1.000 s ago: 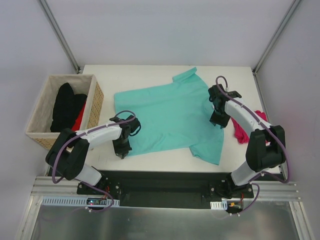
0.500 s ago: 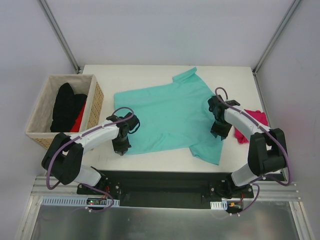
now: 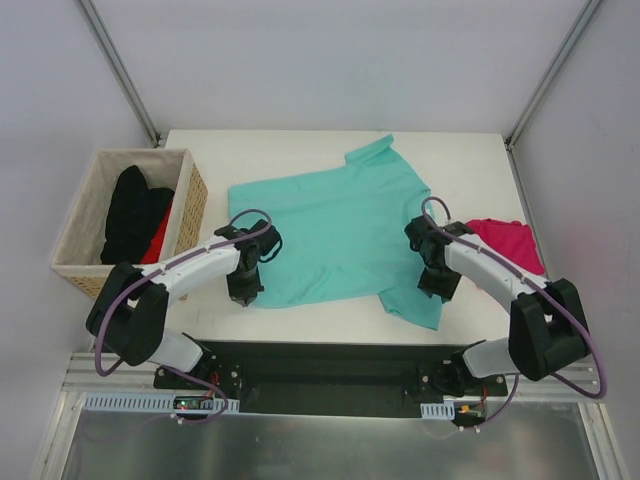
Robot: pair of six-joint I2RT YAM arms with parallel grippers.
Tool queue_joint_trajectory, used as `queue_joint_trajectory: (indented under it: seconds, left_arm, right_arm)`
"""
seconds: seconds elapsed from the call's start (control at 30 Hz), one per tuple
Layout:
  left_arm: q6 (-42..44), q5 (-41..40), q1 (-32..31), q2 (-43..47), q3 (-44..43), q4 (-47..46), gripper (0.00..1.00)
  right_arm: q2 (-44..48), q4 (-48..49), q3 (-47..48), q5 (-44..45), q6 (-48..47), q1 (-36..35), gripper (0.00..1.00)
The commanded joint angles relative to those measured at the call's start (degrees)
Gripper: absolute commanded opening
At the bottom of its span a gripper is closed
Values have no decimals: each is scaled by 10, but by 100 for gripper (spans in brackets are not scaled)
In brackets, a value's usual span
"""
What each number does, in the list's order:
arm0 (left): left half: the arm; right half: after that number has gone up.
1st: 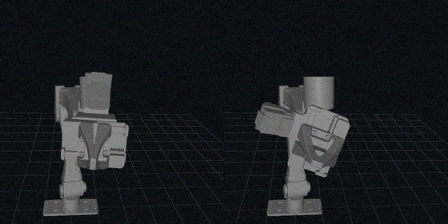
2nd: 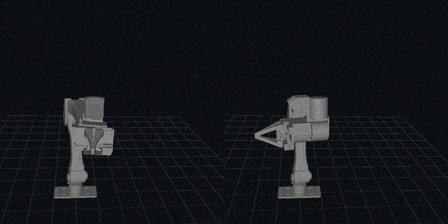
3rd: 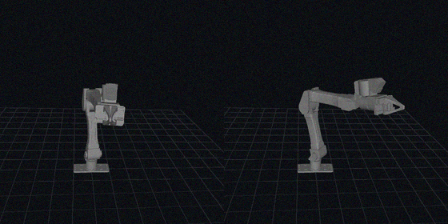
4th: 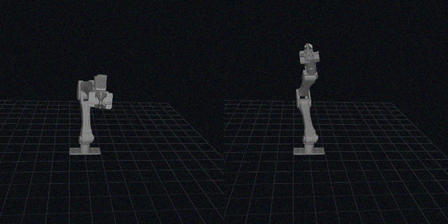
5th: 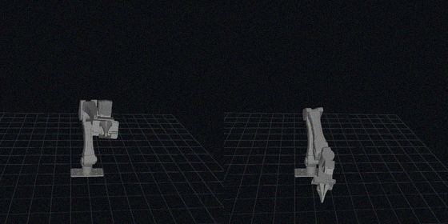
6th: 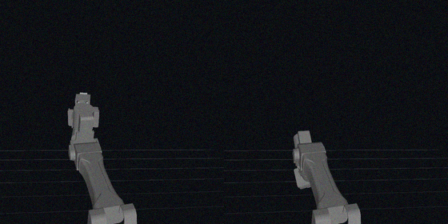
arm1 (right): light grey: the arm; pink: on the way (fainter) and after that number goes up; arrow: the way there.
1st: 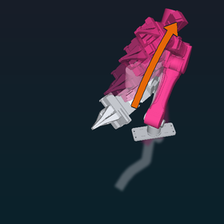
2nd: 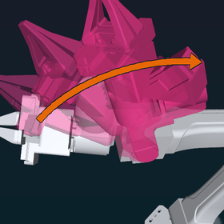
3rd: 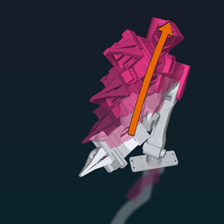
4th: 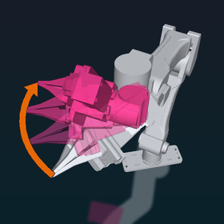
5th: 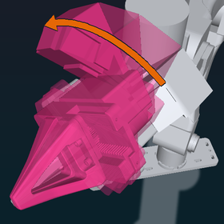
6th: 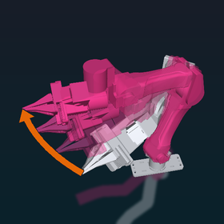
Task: Fold and stack the t-shirts
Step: Grap the side of the flattened tshirt closest away from the robot with both arms
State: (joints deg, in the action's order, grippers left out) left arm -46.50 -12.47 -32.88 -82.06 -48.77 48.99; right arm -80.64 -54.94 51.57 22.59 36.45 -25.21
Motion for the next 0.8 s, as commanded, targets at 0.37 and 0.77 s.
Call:
queue_joint_trajectory:
  seconds: [0.37, 0.77]
  left_arm:
    - [41, 1, 5, -7, -26, 16, 0]
    - [32, 2, 5, 13, -30, 27, 0]
  right_arm:
    - [61, -54, -74, 7, 107, -66, 41]
    - [26, -7, -80, -46, 121, -76, 42]
